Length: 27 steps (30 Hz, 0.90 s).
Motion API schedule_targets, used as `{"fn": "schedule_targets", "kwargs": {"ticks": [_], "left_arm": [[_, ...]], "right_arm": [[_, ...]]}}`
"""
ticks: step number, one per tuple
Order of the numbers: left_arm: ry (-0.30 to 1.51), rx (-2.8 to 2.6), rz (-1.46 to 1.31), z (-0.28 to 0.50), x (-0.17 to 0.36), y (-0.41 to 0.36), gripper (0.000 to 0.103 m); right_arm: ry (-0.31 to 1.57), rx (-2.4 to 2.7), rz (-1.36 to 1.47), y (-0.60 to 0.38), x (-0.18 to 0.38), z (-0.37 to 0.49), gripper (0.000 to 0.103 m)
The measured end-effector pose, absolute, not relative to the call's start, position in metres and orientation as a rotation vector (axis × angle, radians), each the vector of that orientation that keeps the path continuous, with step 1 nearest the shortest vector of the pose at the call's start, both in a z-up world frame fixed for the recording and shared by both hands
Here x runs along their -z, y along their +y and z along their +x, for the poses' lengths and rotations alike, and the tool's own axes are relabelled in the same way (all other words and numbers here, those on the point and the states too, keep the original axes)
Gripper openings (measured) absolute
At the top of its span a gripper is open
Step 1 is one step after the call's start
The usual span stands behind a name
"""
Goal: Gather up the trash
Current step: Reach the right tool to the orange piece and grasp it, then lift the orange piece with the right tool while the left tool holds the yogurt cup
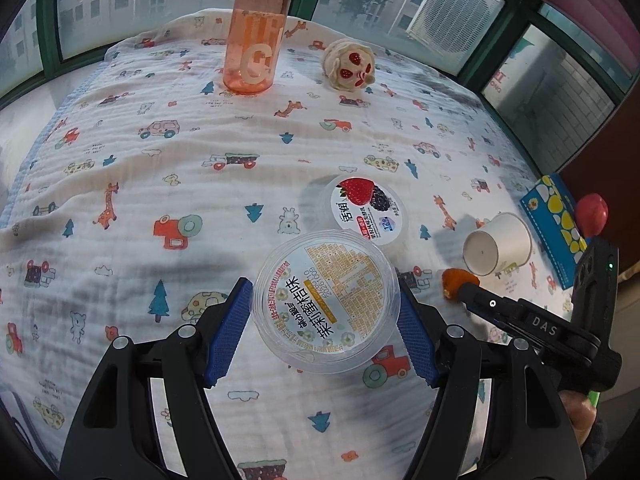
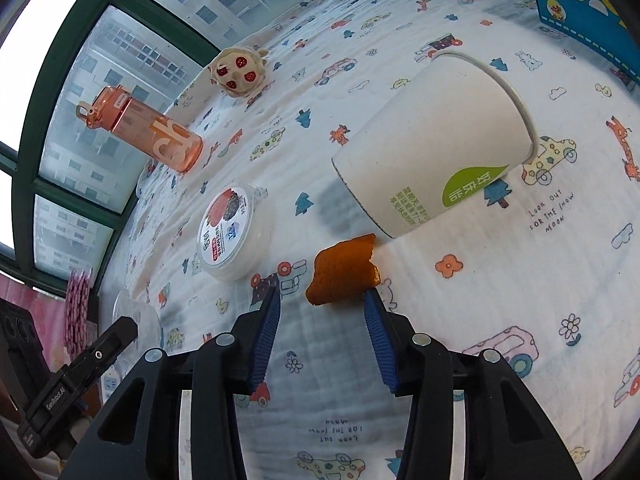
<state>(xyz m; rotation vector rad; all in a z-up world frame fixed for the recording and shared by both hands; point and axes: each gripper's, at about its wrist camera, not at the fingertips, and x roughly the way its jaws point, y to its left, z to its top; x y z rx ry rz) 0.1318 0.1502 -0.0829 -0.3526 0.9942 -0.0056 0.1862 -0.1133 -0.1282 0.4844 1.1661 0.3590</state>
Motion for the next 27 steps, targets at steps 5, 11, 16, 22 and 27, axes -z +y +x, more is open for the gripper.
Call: {"fn": "schedule_targets", "kwargs": {"ticks": [5,11,16,22,27], "left_arm": [[0.996,0.006,-0.359,0.131,0.086,0.152,0.069],[1.005,0.012,-0.365,0.131,0.089,0.15,0.069],[1.004,0.008,-0.359,0.129,0.088,0.149,0.069],[0.989,0.016,-0.349,0.124,0.08,0.143,0.069],[0.984,0.053,-0.331,0.118,0.072,0.124,0.069]], "right_arm": [[1.154,-0.325,0.493,-0.112,0.132,0.192,0.041],[1.127,-0.283,0.437,-0.109,0.132,0.196,0.028],[1.079,-0.291,0.374,-0.107,0.125,0.187,0.025],[1.015,-0.353,0.303,-0.114,0.098,0.158,0.024],[0.981,-0.377,0.283,-0.135,0.079,0.13,0.024]]}}
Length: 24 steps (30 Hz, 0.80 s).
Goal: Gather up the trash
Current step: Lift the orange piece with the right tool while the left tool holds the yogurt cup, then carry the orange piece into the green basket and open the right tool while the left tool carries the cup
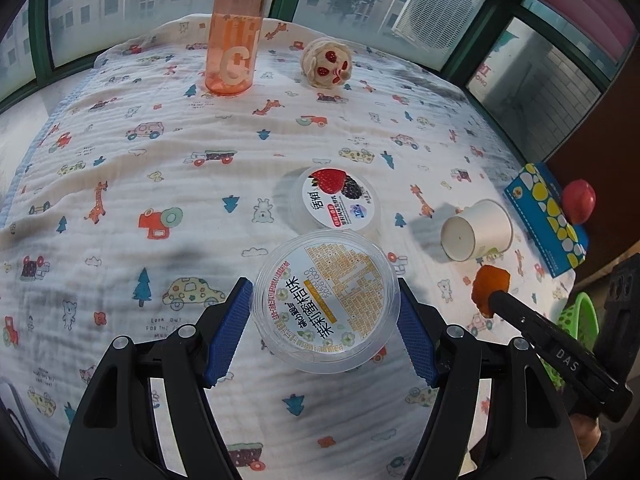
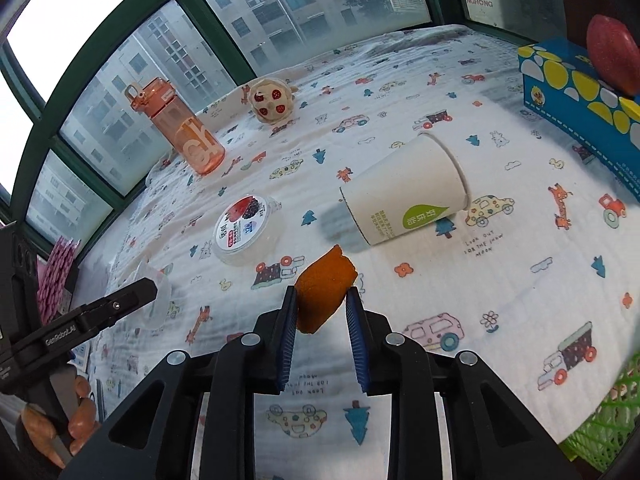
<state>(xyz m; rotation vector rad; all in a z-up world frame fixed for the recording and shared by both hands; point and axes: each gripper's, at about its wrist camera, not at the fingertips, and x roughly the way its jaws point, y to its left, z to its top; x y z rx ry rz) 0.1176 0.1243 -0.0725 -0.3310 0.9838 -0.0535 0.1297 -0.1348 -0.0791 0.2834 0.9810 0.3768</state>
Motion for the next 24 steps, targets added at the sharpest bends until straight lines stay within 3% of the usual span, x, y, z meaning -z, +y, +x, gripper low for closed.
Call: {"fn": "schedule_targets", "kwargs": {"ticks": [15,24], "left_arm": [[0.967,0.238,-0.243,0.11,0.044,0.025,0.069],[0.969,0.359,-0.177,0.11,0.028,-0.048,0.069]], "right_arm": [[0.854,-0.163,0.33,-0.278,0.035,0.04,0.024],[0.859,0.075,0.35,-0.386,0.041,0.005,0.024]]}}
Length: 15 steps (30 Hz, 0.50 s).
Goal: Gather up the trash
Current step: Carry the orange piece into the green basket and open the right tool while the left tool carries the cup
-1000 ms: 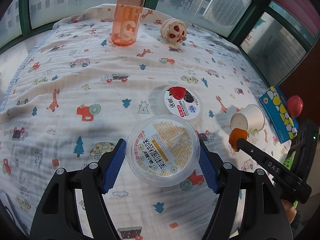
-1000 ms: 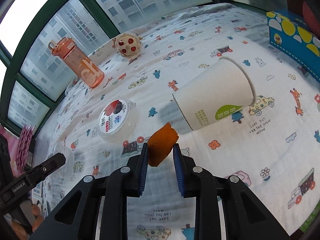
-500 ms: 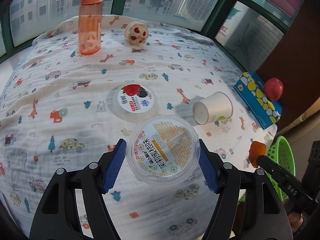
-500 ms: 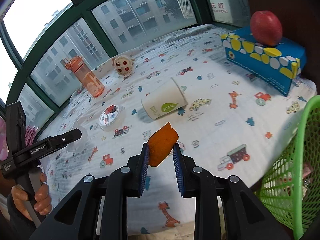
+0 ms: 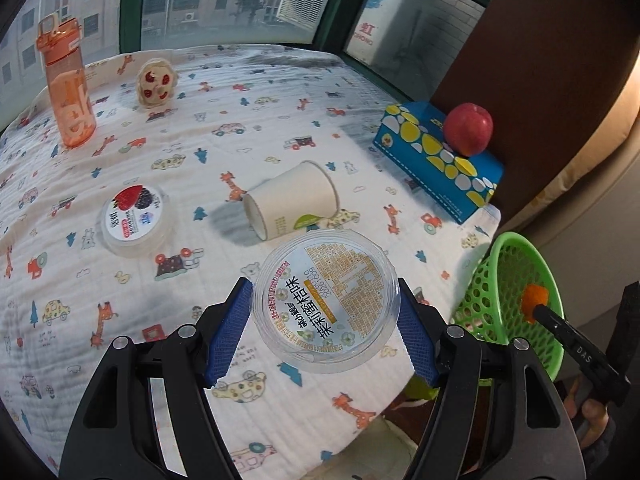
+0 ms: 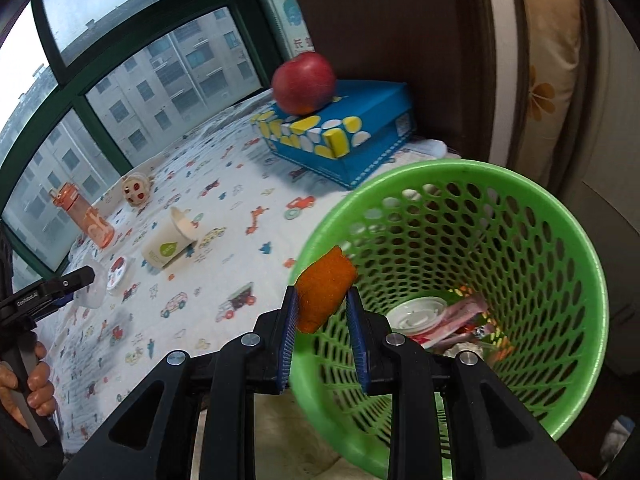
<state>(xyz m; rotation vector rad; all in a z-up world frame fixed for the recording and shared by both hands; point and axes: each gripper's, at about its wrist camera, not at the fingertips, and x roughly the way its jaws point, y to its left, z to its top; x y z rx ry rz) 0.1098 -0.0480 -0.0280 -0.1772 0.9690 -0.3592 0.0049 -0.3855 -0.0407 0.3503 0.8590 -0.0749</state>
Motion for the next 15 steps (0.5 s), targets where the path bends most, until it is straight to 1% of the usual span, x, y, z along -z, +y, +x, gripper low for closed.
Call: {"fn": "schedule_targets", "kwargs": {"ticks": [8,10,11,15], "left_arm": [[0.983,0.453,-0.115,0.105,0.021,-0.106,0.069],[0.985,0.475,-0.096,0.103,0.019,-0.121,0.069],[0.987,0.488,-0.089,0.102,0.019,-0.128,0.069],[0.995,0.541,-0.058,0.098,0.017,-0.157,0.069]], "right_arm": [[0.873,0.217,0.399,-0.448,0.057,-0.017,0.027],[0.864,0.234,0.409,-0.457,0.057,-0.022,0.031],[0.857,0.242,0.418,-0.461,0.057,-0.025,0.035],[0.835,0.254,0.431,-0.469,0.052,-0.034,0.037]]}}
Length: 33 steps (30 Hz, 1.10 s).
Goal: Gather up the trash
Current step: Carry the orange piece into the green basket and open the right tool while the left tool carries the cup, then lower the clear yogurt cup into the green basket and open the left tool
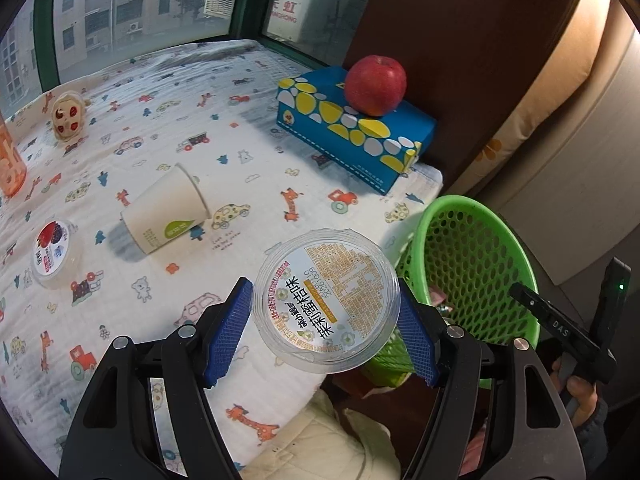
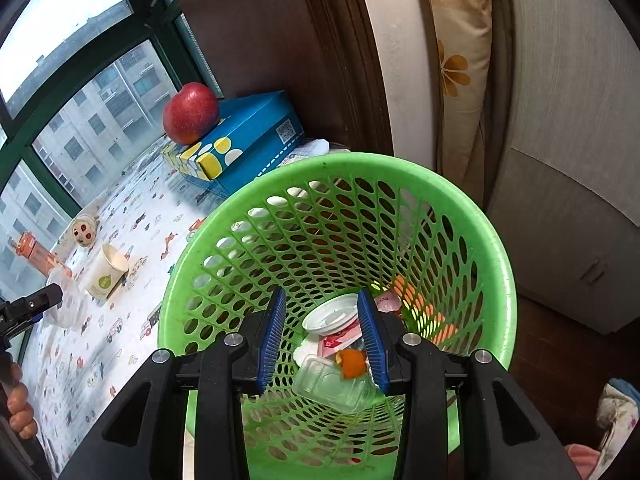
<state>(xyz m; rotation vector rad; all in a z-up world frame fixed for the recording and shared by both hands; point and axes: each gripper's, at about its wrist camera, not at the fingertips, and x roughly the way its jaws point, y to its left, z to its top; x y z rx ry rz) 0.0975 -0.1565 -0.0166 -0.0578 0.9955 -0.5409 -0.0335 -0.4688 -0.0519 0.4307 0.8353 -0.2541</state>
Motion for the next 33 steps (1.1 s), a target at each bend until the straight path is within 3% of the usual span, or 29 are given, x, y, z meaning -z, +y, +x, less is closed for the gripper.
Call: {"fn": "schedule_targets", "kwargs": {"ticks": [14,30,33], "left_arm": [[1.02,0.71,0.061,0.075,0.019,-0.253,0.069],[1.092,0.846,0.134,0.057,0.045,-0.318,0.07],[1.106,0.859,0.122,0.057,0.049,-0.32,0.08]], "right_arm": [[0.783,0.284,0.431,-0.485,0.035,-0.061,0.054],[0.766,0.302,0.443,-0.498,0.034,-0.079,0.06],[0.763,0.306,0.448,-0.499,0.034,-0.081,0.06]]}}
